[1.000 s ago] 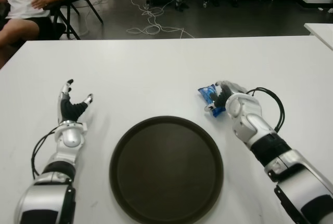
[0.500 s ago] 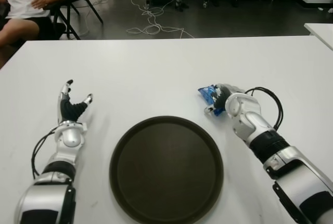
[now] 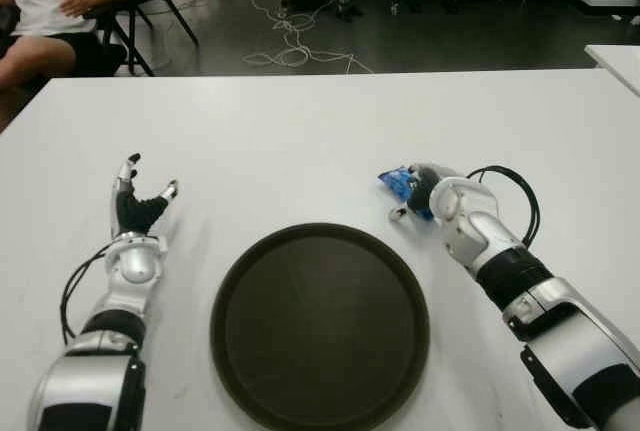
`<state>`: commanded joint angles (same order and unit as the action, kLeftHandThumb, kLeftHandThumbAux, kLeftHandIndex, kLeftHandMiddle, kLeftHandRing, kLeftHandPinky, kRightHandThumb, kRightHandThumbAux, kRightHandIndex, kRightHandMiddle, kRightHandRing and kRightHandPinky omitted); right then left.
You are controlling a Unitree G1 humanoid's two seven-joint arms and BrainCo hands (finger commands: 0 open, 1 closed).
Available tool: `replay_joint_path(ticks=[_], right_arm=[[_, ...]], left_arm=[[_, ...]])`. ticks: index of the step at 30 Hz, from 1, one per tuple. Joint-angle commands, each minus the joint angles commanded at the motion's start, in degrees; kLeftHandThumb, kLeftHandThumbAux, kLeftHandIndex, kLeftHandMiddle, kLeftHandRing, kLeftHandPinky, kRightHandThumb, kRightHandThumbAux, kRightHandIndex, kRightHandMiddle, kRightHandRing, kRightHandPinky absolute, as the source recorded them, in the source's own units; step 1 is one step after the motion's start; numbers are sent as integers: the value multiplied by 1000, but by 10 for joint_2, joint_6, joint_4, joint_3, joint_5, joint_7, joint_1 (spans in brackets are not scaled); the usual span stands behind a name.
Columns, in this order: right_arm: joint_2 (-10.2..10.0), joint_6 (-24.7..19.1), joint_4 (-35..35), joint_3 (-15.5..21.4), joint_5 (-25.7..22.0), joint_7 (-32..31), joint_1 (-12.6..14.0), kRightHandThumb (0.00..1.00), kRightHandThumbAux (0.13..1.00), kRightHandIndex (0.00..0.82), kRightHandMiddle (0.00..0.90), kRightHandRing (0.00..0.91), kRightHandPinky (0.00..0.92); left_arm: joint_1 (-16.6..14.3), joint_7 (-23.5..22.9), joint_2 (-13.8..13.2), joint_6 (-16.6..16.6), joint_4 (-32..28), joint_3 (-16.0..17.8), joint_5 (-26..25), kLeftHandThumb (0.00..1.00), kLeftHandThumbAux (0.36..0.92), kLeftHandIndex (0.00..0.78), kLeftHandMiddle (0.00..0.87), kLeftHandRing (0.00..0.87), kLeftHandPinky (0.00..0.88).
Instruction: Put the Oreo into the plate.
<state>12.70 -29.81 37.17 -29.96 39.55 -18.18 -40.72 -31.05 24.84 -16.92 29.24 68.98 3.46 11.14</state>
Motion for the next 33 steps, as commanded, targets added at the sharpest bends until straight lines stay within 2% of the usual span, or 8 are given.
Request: replay_joint_path(ticks=[9, 17, 33], right_arm=[[-2, 0, 1, 3, 0, 5, 1, 0, 704, 55, 94, 50, 0], [-13, -2, 26, 10, -5, 15, -4, 0, 703, 63, 100, 61, 0], [-25, 1, 62, 19, -11, 36, -13, 0, 703, 59, 93, 58, 0]], left_arm=[[0, -2, -1, 3, 1, -2, 2, 0, 735, 70, 96, 68, 50], [0, -4, -2, 7, 0, -1, 1, 0, 757, 72, 97, 68, 42], [0, -11, 0, 12, 1, 4, -7, 0, 759, 71, 93, 68, 50]])
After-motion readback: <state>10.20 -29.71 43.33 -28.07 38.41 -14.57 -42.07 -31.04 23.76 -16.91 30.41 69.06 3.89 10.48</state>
